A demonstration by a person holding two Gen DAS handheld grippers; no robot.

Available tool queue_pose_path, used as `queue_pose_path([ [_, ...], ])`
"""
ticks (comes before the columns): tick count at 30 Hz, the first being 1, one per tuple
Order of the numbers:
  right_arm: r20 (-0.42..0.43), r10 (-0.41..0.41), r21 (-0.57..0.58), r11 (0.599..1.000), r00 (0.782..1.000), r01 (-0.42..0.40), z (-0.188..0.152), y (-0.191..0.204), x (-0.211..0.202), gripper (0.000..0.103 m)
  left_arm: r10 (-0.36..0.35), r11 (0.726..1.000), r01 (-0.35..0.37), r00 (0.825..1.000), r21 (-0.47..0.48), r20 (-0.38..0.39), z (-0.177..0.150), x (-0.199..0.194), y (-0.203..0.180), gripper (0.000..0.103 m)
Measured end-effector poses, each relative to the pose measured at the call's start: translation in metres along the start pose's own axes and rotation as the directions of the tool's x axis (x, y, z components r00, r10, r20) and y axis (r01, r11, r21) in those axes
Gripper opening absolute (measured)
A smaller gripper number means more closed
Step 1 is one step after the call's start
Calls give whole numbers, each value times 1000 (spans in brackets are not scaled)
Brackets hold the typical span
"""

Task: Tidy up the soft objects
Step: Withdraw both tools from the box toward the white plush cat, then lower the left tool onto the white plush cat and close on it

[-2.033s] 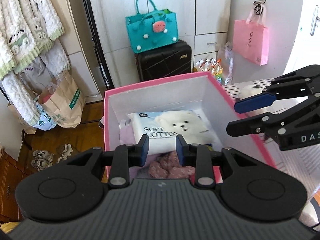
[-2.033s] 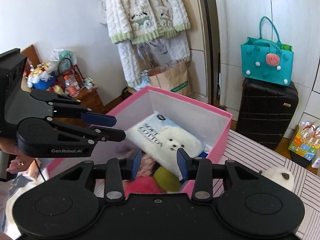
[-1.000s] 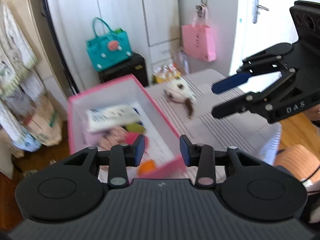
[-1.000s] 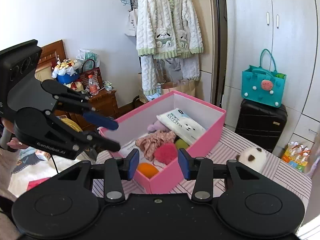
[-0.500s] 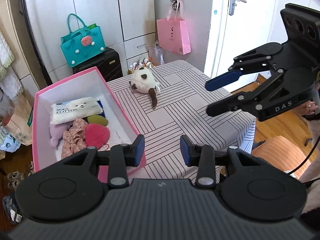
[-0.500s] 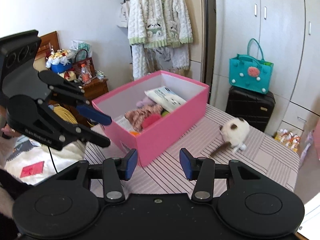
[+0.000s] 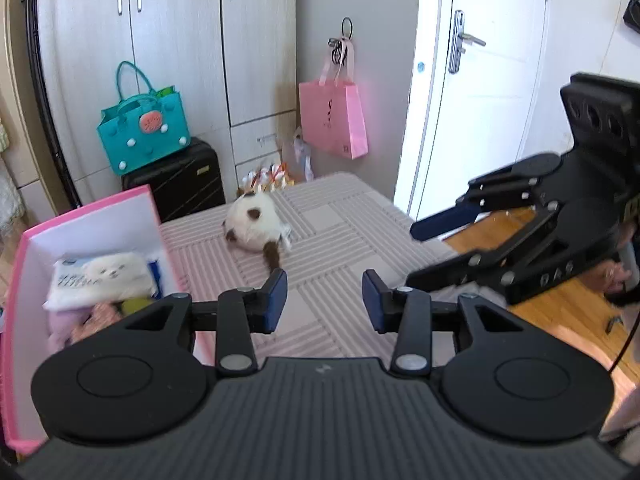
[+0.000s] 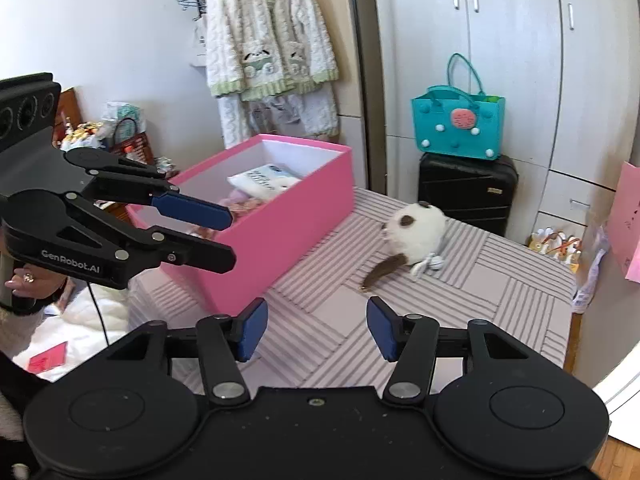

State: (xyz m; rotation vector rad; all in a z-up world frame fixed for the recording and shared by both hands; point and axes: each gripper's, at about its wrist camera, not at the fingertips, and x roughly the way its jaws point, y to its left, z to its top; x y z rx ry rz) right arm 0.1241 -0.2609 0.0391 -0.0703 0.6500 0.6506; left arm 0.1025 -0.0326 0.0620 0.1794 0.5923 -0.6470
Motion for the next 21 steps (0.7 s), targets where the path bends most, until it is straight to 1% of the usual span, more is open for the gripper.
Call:
queue_pose_path([
  [2, 7, -16, -3, 1000, 1000, 16, -2, -9, 8, 63, 2, 1000, -2, 1000, -14, 20, 4, 14, -2, 41],
  [5, 4, -11, 13, 1000, 1000, 11, -5, -25, 22, 63, 11, 999, -9, 999, -44, 49, 10, 32, -2, 46],
  [8, 7, -15, 12, 1000, 1000, 15, -5, -37, 37, 63, 48, 996, -42, 996, -75, 72, 14, 50, -1, 51],
  [10, 10, -19, 0, 1000, 1000, 19, -4, -43, 47, 66, 82, 992, -72, 993, -106, 89, 17, 62, 0, 53],
  [11, 11, -23, -6, 1000, 1000, 23, -3, -46, 52, 68, 95, 989, -83, 991, -123, 90, 19, 68, -1, 54],
  [13, 4, -34, -14, 999, 999, 34, 1, -52, 62, 68, 102, 982, -86, 991, -166, 89, 23, 83, 1, 55],
  [15, 2, -30, -11, 999, 1000, 30, 4, -58, 69, 71, 120, 979, -102, 988, -177, 93, 25, 95, 0, 57],
  [16, 3, -25, -9, 1000, 1000, 25, 5, -61, 72, 72, 136, 976, -117, 986, -182, 93, 26, 100, 0, 58],
  [18, 12, -27, -18, 999, 1000, 27, 7, -67, 79, 79, 162, 968, -140, 982, -207, 97, 27, 112, 3, 63],
  [21, 14, -43, -58, 997, 999, 44, 10, -73, 92, 80, 184, 954, -155, 979, -255, 91, 25, 125, 12, 69],
])
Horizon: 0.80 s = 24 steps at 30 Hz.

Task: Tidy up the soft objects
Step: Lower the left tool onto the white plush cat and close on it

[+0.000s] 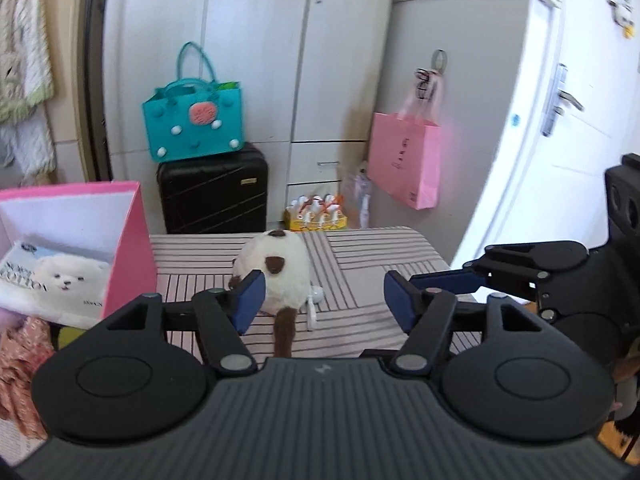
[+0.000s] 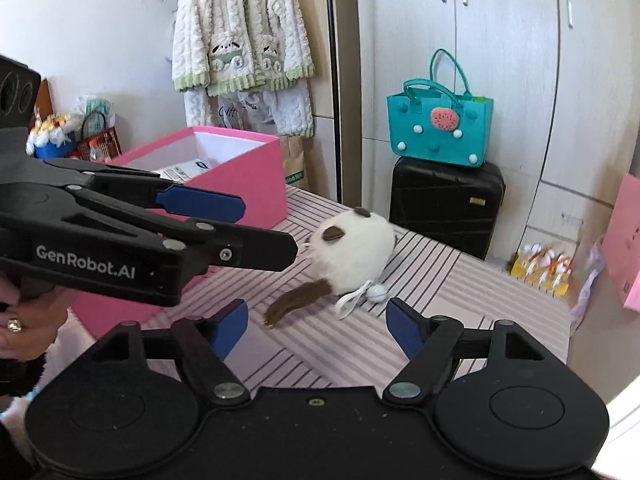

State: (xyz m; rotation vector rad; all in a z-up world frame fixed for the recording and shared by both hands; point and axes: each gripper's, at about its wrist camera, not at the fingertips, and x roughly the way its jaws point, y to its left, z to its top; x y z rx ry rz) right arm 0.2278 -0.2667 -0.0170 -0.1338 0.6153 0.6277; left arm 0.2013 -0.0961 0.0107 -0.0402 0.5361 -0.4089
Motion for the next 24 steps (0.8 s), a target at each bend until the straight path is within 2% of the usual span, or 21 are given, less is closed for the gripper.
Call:
queue_pose_path([
  [5, -16, 6, -20, 1000, 1000, -6, 3, -14, 30, 80, 44, 998, -45, 999, -37, -20, -2, 26, 7, 73],
  [8, -17, 11, -13, 1000, 1000, -11, 3, -24, 45, 87, 72, 995, -76, 995, -59, -70, 2, 39, 9, 75],
  [10, -13, 12, -5, 1000, 1000, -12, 3, -30, 53, 87, 75, 994, -81, 994, -75, -82, 5, 45, 12, 82],
  [16, 26, 63, -52, 997, 998, -62, 3, -36, 74, 89, 171, 981, -175, 984, -88, -55, 11, 65, 17, 87],
  [24, 14, 85, -68, 994, 996, -84, 7, -41, 101, 89, 160, 977, -170, 984, -128, -83, 17, 84, 21, 89],
])
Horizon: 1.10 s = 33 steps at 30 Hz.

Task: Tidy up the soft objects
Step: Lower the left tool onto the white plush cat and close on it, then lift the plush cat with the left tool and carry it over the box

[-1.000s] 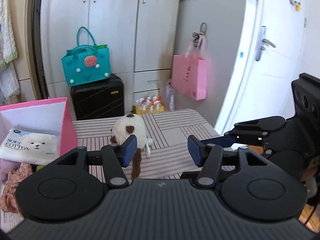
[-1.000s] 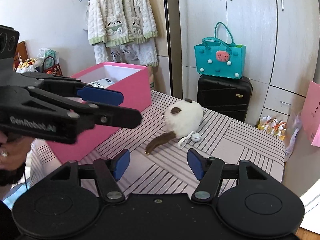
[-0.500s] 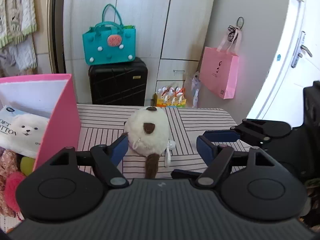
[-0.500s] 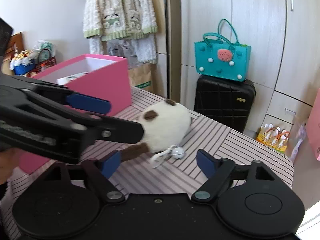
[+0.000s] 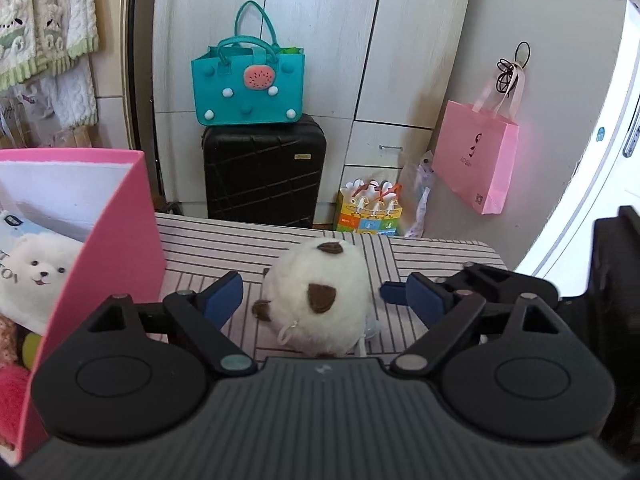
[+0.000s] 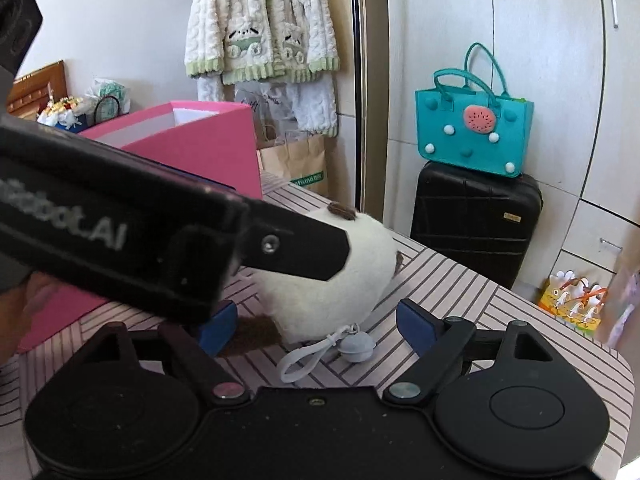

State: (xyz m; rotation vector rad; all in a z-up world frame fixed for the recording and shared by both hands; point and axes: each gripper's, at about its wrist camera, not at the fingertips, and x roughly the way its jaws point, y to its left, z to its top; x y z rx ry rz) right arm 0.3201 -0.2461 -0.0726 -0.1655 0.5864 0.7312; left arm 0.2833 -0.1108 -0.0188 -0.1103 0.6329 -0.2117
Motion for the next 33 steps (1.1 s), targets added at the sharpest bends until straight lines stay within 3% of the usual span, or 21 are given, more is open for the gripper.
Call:
queue_pose_path([
  [3, -4, -6, -20, 1000, 1000, 6, 0, 2, 5, 89, -7, 1000, 7, 1000, 4, -26, -1, 7, -1, 89],
  [7, -9, -5, -40, 999, 1000, 5, 0, 4, 6, 89, 46, 999, -46, 999, -4, -30, -4, 19, 1, 87],
  [10, -12, -1, -46, 999, 1000, 1, 1, 6, 6, 87, 30, 998, -32, 999, -46, -32, -4, 22, 7, 85],
  [13, -1, 10, -14, 1000, 1000, -10, 1, 4, 3, 78, 0, 996, -1, 1000, -90, -15, -6, 19, 11, 72],
  [18, 3, 18, 32, 999, 1000, -18, 0, -2, 7, 69, 10, 997, -15, 997, -81, -70, -9, 29, 8, 70],
  [21, 4, 28, 32, 999, 1000, -28, -2, -2, 7, 62, 25, 995, -31, 998, -96, -65, -12, 32, 10, 59],
  [28, 13, 21, 46, 999, 1000, -22, -1, 1, 1, 61, 7, 1000, -7, 1000, -27, -29, -15, 24, 1, 51],
  [33, 6, 3, 64, 998, 1000, -3, 1, 7, -10, 61, -28, 995, 25, 999, -98, -30, -12, 17, 6, 51],
])
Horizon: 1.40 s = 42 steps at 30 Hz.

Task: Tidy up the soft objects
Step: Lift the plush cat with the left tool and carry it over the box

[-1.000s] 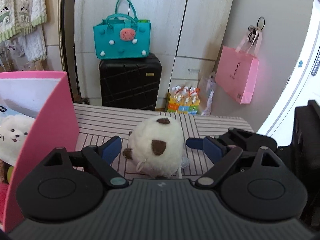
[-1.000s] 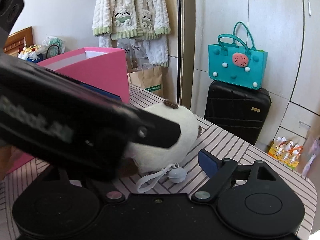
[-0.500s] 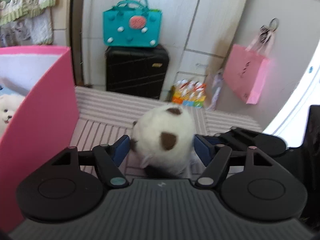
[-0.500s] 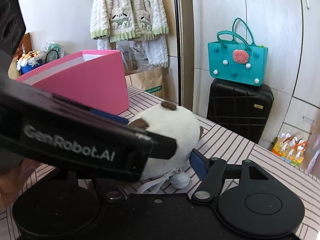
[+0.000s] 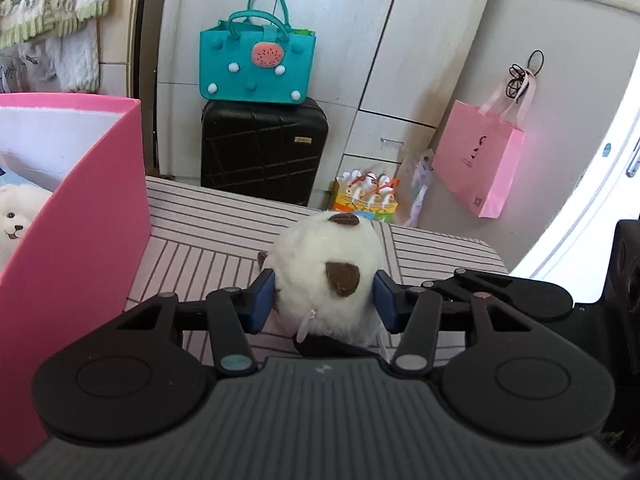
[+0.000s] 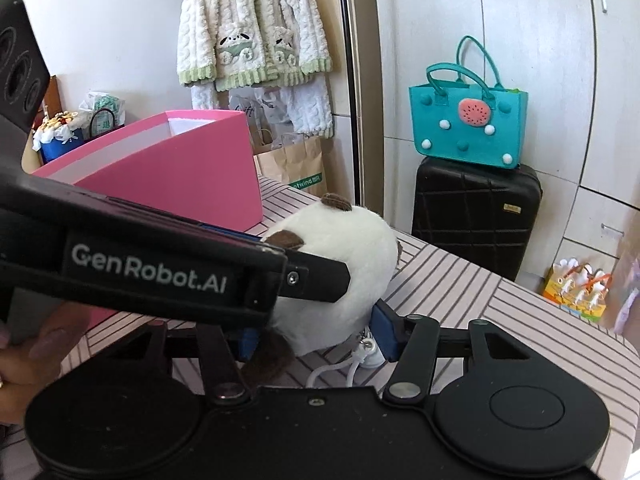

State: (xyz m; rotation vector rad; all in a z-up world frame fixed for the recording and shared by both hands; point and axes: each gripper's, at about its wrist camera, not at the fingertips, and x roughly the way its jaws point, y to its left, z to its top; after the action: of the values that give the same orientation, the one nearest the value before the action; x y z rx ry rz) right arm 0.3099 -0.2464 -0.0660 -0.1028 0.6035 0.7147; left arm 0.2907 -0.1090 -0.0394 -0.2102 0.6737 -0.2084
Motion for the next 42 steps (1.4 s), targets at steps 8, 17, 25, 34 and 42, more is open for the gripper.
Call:
queue_pose_path([
  [8, -18, -12, 53, 998, 1000, 13, 1, 17, -31, 61, -59, 998, 60, 998, 13, -26, -2, -27, -6, 51],
  [17, -58, 26, 144, 989, 998, -17, -3, 42, -67, 61, -141, 990, 141, 990, 6, -28, -19, -74, -3, 50],
  [25, -72, 18, 152, 988, 997, -7, -5, 68, -94, 61, -221, 974, 223, 974, 48, -44, -29, -110, 2, 50],
  [34, -73, 10, 109, 994, 997, -2, 8, 107, -122, 62, -290, 949, 294, 956, 114, -50, -29, -155, 11, 49],
  [42, -33, 1, 40, 999, 999, 0, 25, 150, -144, 63, -318, 934, 319, 948, 160, -34, -24, -198, 29, 49],
])
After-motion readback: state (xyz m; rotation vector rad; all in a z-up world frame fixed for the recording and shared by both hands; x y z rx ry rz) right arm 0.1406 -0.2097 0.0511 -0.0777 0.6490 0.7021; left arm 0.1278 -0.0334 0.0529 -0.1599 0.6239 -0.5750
